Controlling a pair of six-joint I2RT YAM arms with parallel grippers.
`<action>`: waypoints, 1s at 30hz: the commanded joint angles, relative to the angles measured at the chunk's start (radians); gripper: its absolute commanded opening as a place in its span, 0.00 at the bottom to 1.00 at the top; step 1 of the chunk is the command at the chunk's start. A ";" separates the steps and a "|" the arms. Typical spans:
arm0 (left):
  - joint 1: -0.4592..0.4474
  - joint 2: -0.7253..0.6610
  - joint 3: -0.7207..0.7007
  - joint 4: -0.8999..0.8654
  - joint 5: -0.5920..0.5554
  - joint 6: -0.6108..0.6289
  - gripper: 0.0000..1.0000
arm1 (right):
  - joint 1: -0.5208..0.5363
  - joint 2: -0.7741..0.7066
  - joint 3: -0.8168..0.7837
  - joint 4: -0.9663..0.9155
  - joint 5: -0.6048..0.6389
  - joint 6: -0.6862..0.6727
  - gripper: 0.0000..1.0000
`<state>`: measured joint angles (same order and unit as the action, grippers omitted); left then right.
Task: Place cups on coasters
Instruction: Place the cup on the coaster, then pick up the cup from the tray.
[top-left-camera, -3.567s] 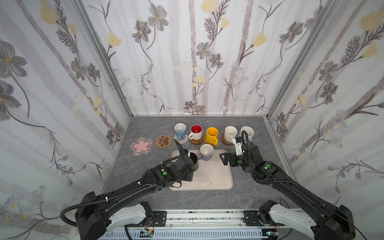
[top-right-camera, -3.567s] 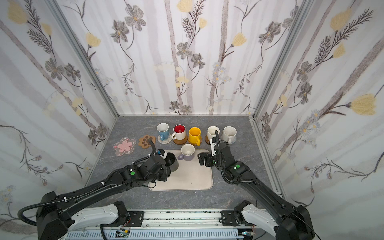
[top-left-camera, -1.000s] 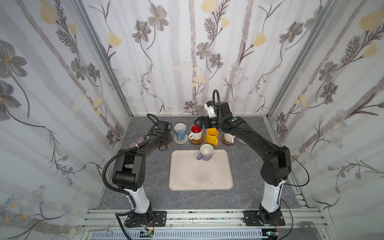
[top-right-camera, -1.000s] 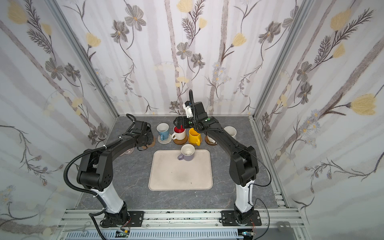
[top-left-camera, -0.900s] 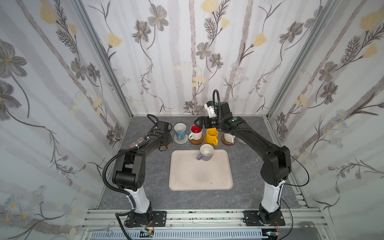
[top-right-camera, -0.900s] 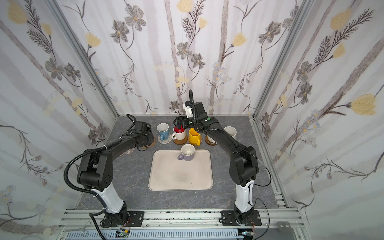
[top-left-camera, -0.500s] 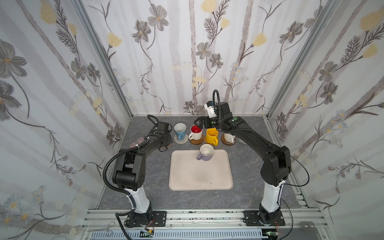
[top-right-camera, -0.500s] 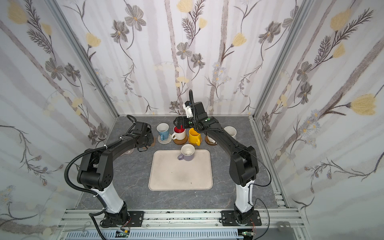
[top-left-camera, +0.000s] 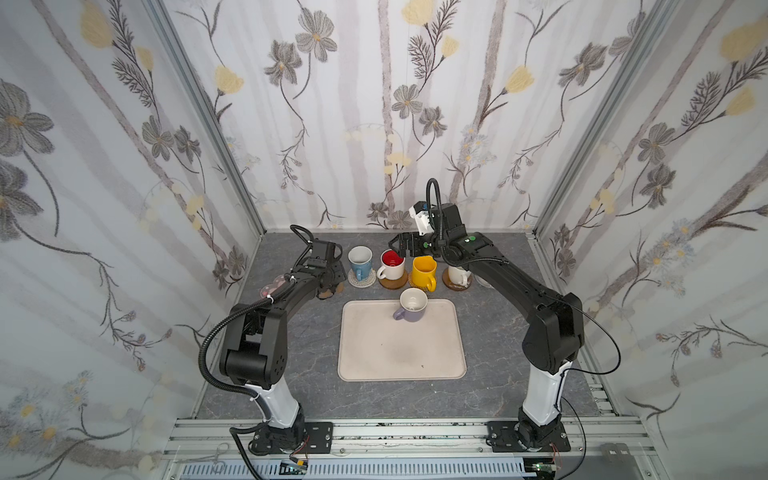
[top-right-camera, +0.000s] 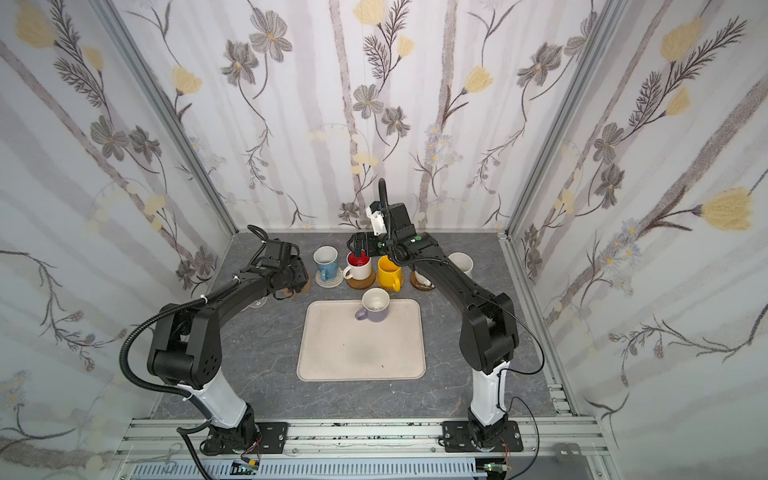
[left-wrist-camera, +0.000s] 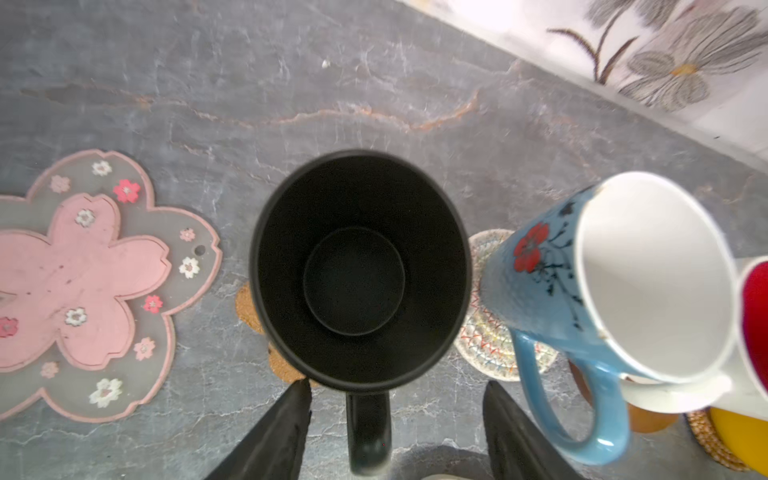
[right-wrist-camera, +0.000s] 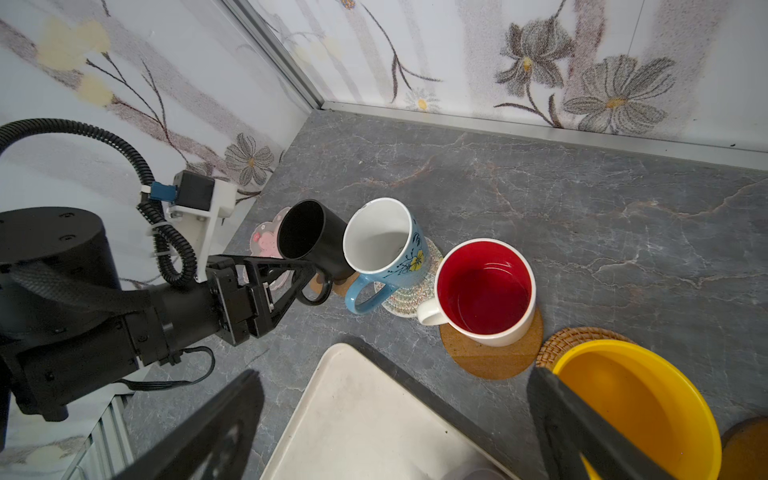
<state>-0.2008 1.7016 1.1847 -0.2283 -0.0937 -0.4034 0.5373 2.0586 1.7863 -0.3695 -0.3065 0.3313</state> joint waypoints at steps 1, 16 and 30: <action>0.001 -0.049 0.012 0.016 -0.008 0.027 0.73 | 0.002 -0.027 -0.005 0.001 0.013 -0.008 1.00; -0.142 -0.219 -0.005 0.018 0.297 0.271 1.00 | 0.031 -0.229 -0.241 0.096 0.013 0.045 1.00; -0.357 -0.194 -0.043 0.054 0.277 0.345 0.86 | 0.032 -0.635 -0.756 0.247 0.114 0.130 1.00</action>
<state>-0.5480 1.4940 1.1450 -0.2127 0.1871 -0.0669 0.5709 1.4666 1.0782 -0.1886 -0.2398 0.4320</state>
